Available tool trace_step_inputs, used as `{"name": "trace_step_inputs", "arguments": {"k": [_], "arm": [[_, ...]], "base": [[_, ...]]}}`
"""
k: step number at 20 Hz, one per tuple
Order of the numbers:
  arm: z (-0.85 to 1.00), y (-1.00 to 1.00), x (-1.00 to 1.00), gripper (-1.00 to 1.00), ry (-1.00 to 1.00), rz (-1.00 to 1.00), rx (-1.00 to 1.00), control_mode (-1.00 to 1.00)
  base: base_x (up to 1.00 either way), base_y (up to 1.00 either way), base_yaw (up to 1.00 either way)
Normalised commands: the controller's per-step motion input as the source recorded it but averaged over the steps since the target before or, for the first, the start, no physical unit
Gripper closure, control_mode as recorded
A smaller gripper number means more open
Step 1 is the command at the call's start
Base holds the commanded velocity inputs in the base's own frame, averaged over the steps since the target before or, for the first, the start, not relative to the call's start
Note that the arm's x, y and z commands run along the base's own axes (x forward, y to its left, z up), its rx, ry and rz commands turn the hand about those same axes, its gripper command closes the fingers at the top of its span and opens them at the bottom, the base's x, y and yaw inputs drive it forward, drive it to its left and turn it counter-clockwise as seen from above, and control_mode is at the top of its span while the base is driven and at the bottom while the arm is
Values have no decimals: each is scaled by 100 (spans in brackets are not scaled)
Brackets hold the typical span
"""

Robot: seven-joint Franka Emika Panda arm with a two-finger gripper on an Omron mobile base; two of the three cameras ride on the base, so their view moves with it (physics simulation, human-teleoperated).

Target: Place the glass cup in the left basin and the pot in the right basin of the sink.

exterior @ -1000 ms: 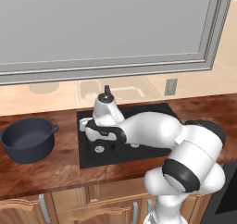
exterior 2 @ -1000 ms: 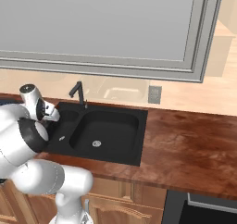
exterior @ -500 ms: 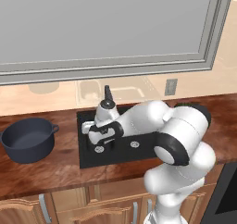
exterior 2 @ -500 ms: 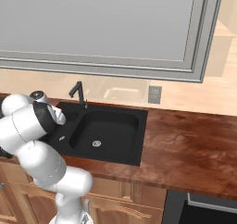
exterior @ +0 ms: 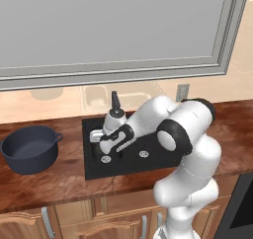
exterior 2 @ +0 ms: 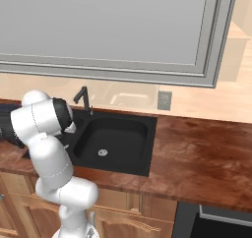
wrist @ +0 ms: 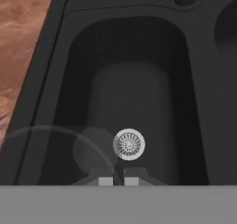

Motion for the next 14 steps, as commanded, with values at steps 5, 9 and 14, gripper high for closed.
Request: {"name": "trace_step_inputs", "arguments": {"k": [5,9,14], "arm": [[-30,0,39,100,0,0,0,-100],[-26,0,32,100,0,0,0,-100],[-26,0,24,100,0,0,-1,-100]], "base": [[0,0,0],[0,0,0],[0,0,0]]}}
